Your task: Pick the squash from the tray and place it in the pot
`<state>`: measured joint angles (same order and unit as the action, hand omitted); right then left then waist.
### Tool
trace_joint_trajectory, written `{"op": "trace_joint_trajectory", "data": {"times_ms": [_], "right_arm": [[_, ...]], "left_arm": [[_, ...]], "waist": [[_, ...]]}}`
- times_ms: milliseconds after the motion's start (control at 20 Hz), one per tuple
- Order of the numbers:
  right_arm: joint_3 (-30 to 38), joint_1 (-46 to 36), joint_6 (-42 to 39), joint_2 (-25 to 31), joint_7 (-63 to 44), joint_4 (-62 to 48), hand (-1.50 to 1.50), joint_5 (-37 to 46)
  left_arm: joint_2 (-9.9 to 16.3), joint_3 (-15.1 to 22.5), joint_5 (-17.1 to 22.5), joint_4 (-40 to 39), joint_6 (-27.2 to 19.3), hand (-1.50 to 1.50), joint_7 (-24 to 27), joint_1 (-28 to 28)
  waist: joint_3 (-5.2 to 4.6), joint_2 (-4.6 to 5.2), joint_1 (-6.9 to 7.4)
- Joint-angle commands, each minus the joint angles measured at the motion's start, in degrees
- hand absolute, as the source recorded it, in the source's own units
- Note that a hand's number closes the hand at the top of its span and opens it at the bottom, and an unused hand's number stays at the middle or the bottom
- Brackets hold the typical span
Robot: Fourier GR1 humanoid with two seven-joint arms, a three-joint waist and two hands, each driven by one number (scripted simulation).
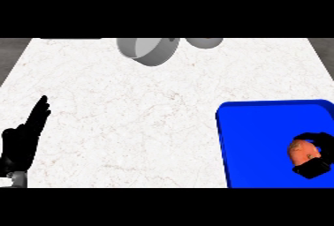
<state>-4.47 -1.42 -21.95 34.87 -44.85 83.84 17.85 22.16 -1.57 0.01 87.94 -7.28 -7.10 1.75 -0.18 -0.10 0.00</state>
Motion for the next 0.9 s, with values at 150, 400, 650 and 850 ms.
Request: {"op": "trace_joint_trajectory", "data": {"times_ms": [150,400,650,850], "right_arm": [[0.6,-3.8,-3.2,-2.7,1.3,-0.4,1.50,4.0],[3.8,-0.9,-3.2,-3.8,5.6,-1.8,1.50,6.6],[-20.0,-16.3,-3.8,-10.0,0.4,6.9,1.50,21.6],[-30.6,-27.0,-8.4,-14.1,-2.0,4.2,1.50,29.1]], "left_arm": [[-1.5,-1.6,-1.0,0.3,2.9,0.00,0.9,1.4],[-2.6,-2.6,-3.2,1.0,3.6,0.00,-1.1,0.4],[-2.7,1.4,-3.4,1.0,4.6,0.00,-1.1,-3.8],[-3.5,4.0,-3.5,1.1,6.6,0.00,0.2,-5.3]], "waist": [[0.17,0.10,0.17],[0.18,0.07,0.00],[-0.15,1.02,8.24],[-0.46,2.03,14.10]]}}
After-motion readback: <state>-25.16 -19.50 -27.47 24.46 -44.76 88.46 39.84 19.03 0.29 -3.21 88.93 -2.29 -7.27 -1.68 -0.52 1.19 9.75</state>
